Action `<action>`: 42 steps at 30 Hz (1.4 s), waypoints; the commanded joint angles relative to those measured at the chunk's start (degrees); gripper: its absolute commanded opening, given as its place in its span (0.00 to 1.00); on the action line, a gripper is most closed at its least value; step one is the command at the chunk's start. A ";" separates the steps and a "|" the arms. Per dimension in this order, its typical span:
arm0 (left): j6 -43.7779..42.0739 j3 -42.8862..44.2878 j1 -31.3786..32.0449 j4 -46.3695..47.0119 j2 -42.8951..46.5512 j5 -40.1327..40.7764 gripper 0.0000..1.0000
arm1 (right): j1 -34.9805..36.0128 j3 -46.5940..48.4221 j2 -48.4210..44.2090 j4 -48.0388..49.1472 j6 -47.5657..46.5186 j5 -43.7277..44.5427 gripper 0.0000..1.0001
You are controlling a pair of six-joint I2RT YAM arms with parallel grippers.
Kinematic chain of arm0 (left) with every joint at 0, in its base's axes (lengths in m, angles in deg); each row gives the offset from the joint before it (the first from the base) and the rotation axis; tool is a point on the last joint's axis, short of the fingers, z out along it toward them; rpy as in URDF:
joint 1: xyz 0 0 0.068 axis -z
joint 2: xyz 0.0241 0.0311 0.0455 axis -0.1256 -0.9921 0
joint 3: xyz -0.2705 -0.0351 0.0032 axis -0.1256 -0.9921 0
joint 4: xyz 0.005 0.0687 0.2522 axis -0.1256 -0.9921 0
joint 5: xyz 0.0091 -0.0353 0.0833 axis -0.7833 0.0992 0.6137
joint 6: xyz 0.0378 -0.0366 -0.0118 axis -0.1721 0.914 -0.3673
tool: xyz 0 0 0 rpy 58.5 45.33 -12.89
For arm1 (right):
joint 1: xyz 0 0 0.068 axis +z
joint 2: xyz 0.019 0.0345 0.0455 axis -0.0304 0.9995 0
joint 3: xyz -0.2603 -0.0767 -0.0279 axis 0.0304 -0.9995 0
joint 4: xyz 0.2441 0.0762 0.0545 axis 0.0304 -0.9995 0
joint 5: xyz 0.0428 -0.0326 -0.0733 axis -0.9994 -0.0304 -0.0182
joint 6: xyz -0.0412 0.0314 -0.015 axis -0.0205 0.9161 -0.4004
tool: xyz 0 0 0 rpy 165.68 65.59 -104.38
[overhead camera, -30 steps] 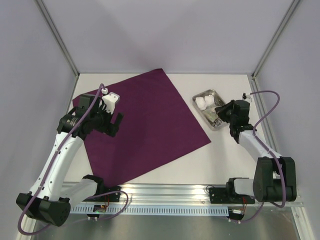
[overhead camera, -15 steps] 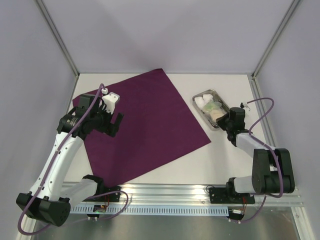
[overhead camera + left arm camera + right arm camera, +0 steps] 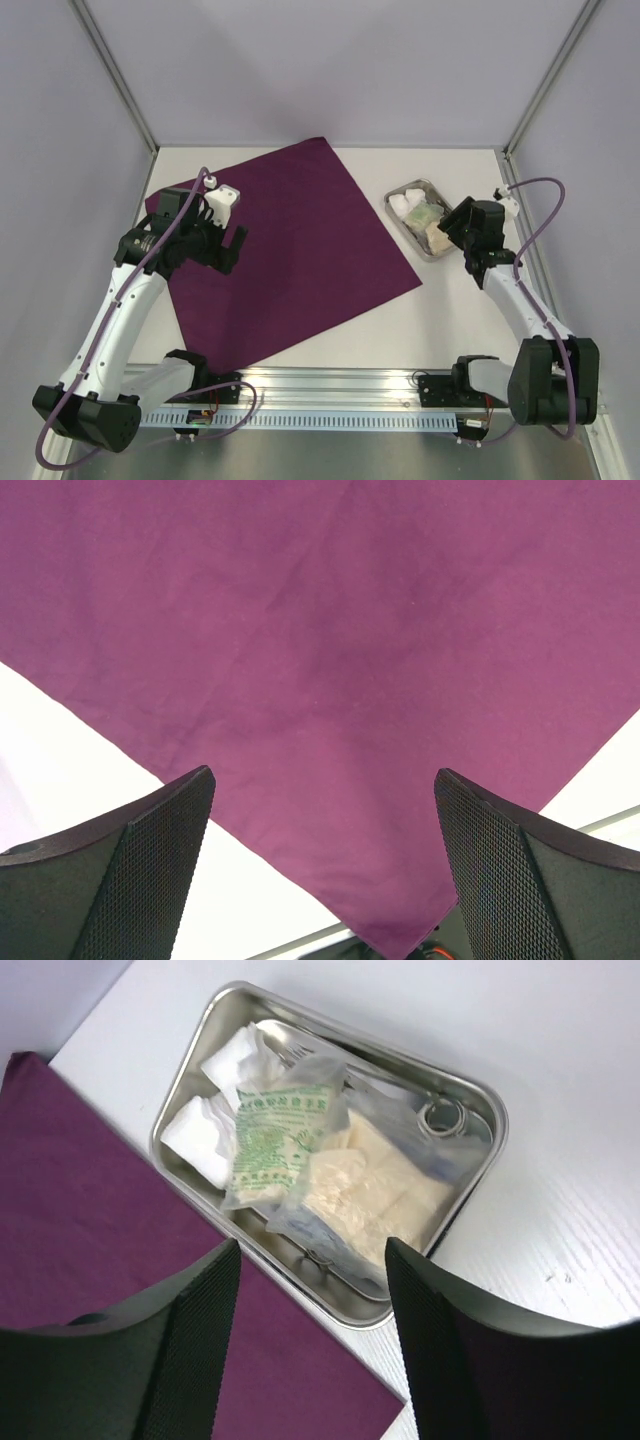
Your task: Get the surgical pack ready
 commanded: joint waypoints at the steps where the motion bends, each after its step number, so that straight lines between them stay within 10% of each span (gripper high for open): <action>1: -0.94 0.39 -0.31 0.74 -0.17 -1.18 1.00 | -0.31 5.07 1.46 -2.88 -5.49 1.16 0.61; 6: -0.94 0.83 -0.31 0.30 -0.70 -0.74 1.00 | 1.69 12.88 9.72 -2.97 -15.23 -10.59 0.41; 11: -1.03 0.83 -0.31 0.21 -0.96 -0.74 1.00 | 13.74 27.02 21.83 -17.52 -34.22 -0.28 0.24; 18: -1.47 0.57 -0.31 -0.14 -0.87 -1.18 1.00 | 15.77 40.23 34.33 -36.80 -42.32 5.92 0.34; 42: -1.82 -0.14 -0.31 0.30 -1.40 -1.36 1.00 | 15.77 44.98 45.94 -36.81 -47.25 -1.30 0.21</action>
